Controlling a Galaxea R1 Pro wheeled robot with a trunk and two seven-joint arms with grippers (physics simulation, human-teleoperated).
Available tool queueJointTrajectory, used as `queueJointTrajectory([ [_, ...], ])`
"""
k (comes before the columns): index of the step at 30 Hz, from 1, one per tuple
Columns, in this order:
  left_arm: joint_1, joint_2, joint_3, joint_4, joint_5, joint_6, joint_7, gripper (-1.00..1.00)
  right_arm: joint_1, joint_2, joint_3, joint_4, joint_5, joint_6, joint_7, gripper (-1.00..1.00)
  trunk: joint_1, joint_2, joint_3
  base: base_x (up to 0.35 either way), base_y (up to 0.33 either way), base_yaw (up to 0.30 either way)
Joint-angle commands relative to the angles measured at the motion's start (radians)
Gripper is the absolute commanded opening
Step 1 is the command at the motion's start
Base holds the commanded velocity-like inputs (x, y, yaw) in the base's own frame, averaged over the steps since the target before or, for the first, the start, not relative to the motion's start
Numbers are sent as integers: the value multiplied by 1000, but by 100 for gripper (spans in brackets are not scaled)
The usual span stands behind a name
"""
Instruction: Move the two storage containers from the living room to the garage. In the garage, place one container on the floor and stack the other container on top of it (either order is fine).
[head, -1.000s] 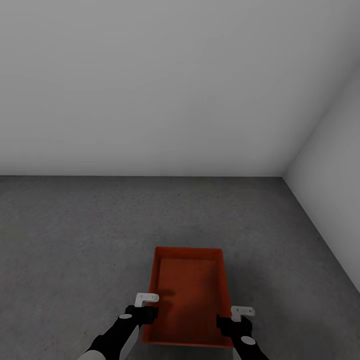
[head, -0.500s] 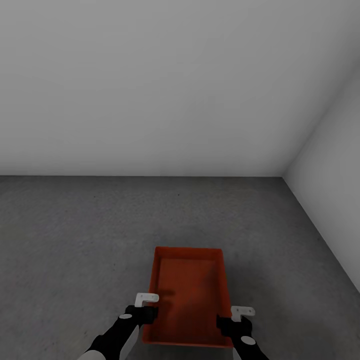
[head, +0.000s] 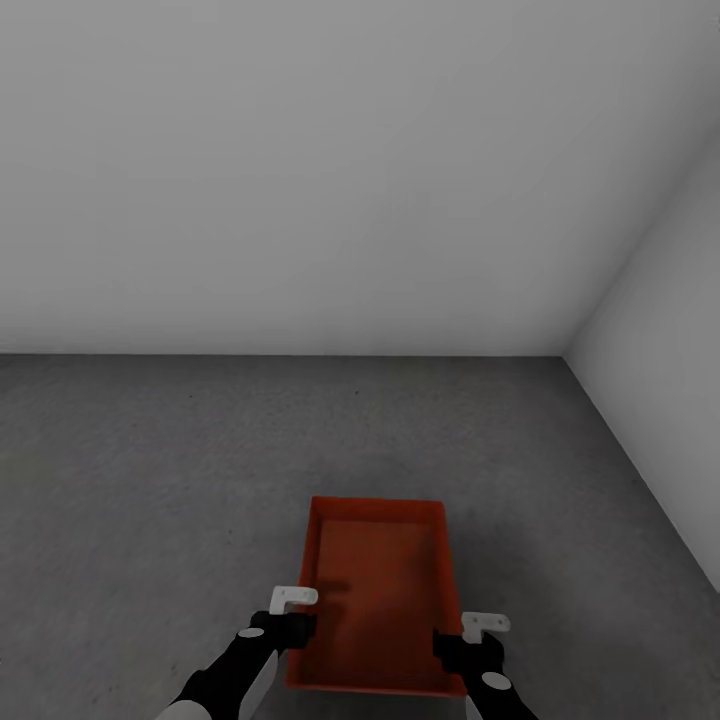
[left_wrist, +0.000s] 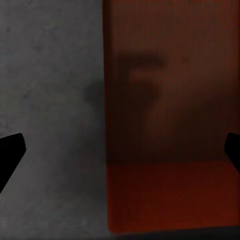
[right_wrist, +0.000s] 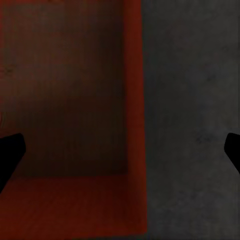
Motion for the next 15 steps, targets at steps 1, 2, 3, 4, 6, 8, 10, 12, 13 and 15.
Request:
queueJointTrajectory([
  [1,0,0,-1,-2,-5,6,4,100,0,1,-7,1,8,-3,1,100,-4,7,3,0,0,0],
  [2,0,0,-1,-2,-5,6,4,100,0,1,-7,1,8,-3,1,100,-8,14,6,0,0,0],
  [3,0,1,-1,-2,-5,6,4,100,0,1,-7,1,8,-3,1,100,-12,21,9,0,0,0],
  [4,0,0,-1,-2,-5,6,4,100,0,1,-7,1,8,-3,1,100,-16,28,12,0,0,0],
  [6,0,0,-1,-2,-5,6,4,100,0,1,-7,1,8,-3,1,100,-23,42,18,0,0,0],
  [8,0,0,-1,-2,-5,6,4,100,0,1,-7,1,8,-4,1,100,-31,56,25,0,0,0],
  [10,0,0,-1,-2,-5,6,4,100,0,1,-7,1,8,-4,1,100,-39,70,31,0,0,0],
  [12,0,0,-1,-2,-5,6,4,100,0,1,-7,1,8,-5,1,100,-46,84,37,0,0,0],
  [13,0,1,-1,-2,-5,6,4,100,0,1,-7,1,8,-5,1,100,-50,91,40,0,0,0],
  [15,0,1,-1,-2,-5,6,4,100,0,2,-7,1,8,-7,1,100,-58,105,46,0,0,0],
])
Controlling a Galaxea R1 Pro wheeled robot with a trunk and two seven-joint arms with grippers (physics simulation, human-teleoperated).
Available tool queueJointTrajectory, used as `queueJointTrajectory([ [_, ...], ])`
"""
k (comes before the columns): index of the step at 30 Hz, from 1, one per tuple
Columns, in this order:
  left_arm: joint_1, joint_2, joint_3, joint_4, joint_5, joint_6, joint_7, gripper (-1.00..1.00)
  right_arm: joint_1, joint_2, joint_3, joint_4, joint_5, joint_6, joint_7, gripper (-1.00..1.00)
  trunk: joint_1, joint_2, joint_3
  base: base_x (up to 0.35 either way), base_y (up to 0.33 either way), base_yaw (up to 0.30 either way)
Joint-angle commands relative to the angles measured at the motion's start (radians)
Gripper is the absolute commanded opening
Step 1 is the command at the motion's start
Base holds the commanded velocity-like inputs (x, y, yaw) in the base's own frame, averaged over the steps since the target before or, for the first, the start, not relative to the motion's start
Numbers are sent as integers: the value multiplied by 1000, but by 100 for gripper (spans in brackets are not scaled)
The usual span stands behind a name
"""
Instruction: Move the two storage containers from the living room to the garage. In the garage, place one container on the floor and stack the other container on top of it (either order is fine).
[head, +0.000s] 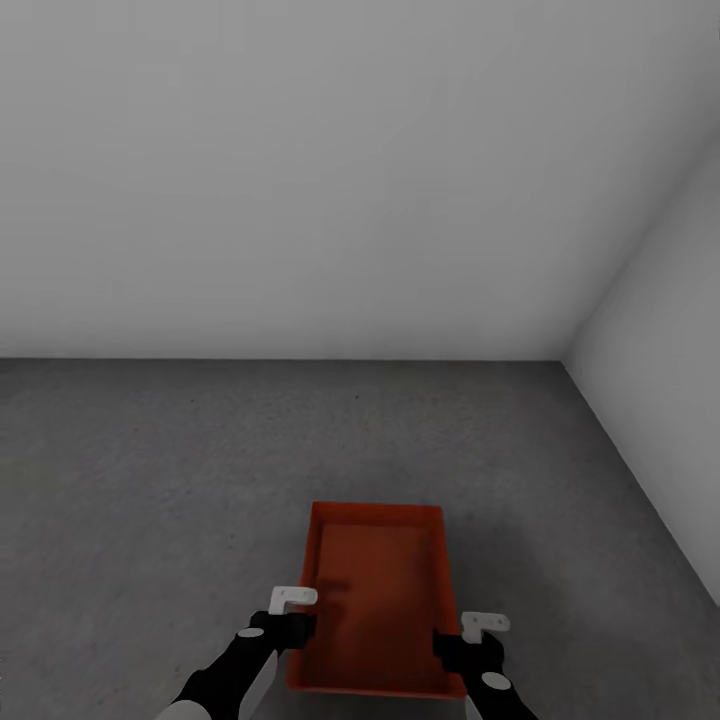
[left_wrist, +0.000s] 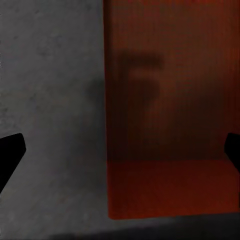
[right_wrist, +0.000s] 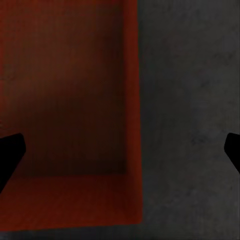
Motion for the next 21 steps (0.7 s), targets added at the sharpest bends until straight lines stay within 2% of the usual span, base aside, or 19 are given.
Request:
queueJointTrajectory([
  [1,0,0,-1,-2,-5,6,4,100,0,1,-7,1,8,-4,1,100,-4,7,3,0,0,0],
  [21,0,-1,-1,-2,-2,2,4,100,0,1,-7,1,10,-9,1,100,-81,147,65,0,0,0],
])
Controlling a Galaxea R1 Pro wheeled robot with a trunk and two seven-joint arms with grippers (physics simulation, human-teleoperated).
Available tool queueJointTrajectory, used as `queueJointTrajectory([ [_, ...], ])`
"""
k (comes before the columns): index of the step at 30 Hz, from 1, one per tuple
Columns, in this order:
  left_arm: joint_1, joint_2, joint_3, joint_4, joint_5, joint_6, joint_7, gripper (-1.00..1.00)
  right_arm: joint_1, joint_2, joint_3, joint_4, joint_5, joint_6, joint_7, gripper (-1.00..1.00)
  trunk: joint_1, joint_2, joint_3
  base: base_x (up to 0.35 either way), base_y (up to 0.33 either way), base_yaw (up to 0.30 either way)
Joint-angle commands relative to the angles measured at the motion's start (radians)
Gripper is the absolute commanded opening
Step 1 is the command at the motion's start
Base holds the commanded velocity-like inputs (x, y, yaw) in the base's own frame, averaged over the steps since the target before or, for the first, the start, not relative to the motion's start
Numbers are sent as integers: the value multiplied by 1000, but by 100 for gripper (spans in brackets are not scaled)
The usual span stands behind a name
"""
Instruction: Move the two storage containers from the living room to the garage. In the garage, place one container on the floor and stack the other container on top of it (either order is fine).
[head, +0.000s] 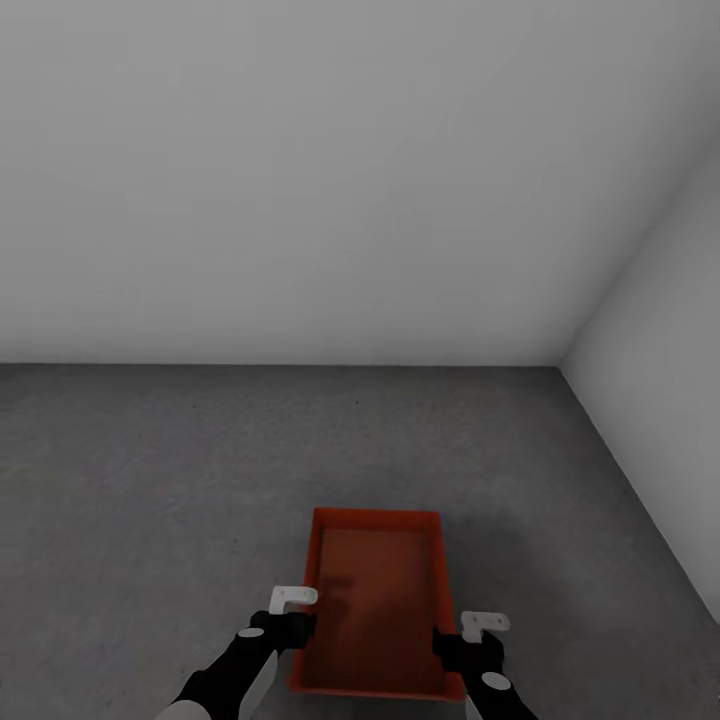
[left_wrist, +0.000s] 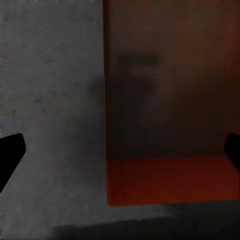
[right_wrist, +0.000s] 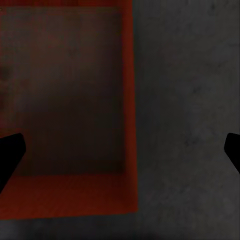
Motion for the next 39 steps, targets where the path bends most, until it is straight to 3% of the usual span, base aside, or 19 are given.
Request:
queueJointTrajectory([
  [1,0,0,-1,-2,-5,6,4,100,0,1,-7,1,8,-3,1,100,-4,7,3,0,0,0],
  [20,0,5,-1,5,-2,4,4,100,0,1,-7,5,11,-3,-2,100,-77,140,62,0,0,0],
  [27,0,13,1,46,4,4,4,100,0,-4,-8,29,9,-4,-3,100,-104,189,84,0,0,0],
  [39,0,65,3,165,26,0,4,100,0,-20,-9,48,7,-3,-3,100,-150,273,122,0,0,0],
])
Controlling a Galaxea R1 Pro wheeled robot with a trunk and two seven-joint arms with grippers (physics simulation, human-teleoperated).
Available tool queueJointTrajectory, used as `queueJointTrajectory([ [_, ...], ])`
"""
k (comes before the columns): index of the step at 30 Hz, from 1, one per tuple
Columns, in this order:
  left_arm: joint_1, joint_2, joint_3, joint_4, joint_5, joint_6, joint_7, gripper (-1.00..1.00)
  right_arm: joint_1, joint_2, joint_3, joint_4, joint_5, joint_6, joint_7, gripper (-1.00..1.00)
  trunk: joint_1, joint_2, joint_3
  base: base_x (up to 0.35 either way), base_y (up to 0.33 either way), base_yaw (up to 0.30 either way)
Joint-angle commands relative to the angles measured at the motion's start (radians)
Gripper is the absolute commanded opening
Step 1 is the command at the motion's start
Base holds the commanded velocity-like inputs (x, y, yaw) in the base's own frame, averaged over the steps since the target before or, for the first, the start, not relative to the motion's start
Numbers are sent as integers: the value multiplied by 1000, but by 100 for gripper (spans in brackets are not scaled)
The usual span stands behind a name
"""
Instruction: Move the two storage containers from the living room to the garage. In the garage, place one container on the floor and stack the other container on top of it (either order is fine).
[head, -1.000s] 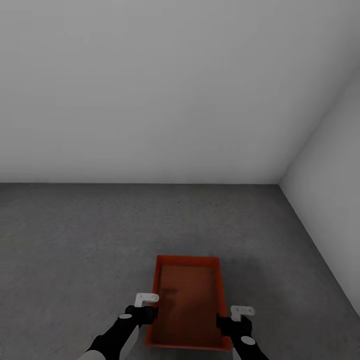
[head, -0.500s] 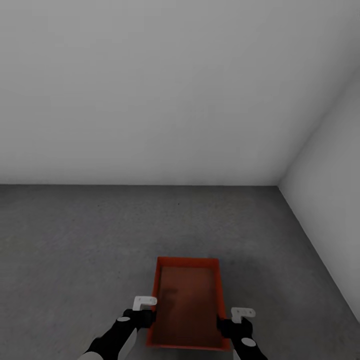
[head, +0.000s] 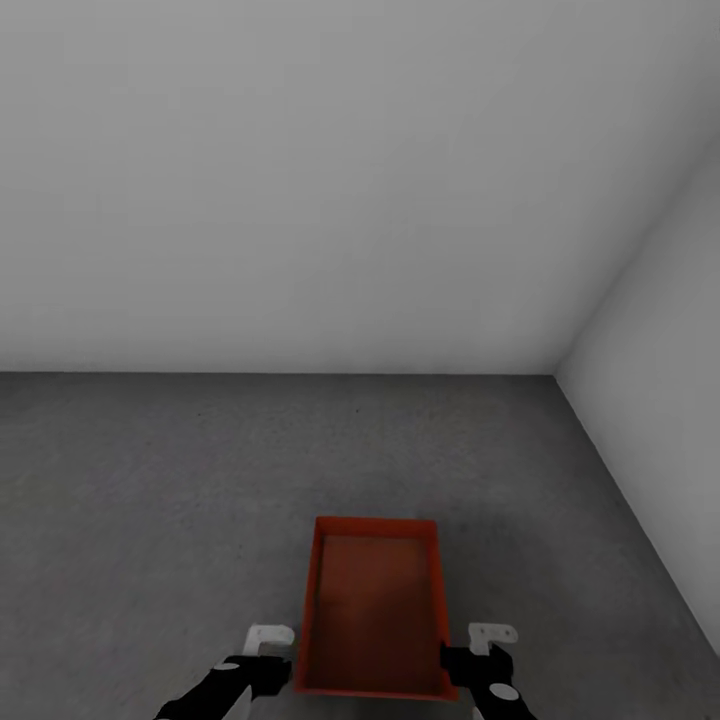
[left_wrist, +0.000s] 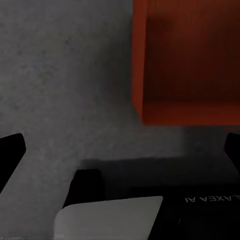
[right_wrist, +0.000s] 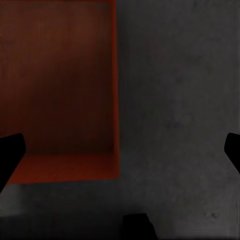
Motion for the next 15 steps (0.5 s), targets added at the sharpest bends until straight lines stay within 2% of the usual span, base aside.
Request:
queueJointTrajectory([
  [1,0,2,-1,3,2,6,3,100,-1,1,-8,3,8,-3,0,100,-4,7,3,0,0,0],
  [4,0,10,-1,25,16,4,3,100,-1,1,-8,16,8,-3,-1,100,-16,28,12,0,0,0],
  [7,0,13,-1,48,28,-32,3,100,0,0,-8,21,7,-3,-1,100,-27,49,21,0,0,0],
  [15,0,13,-2,71,34,-61,4,100,0,1,-7,23,8,-1,0,100,-58,105,47,0,0,0],
])
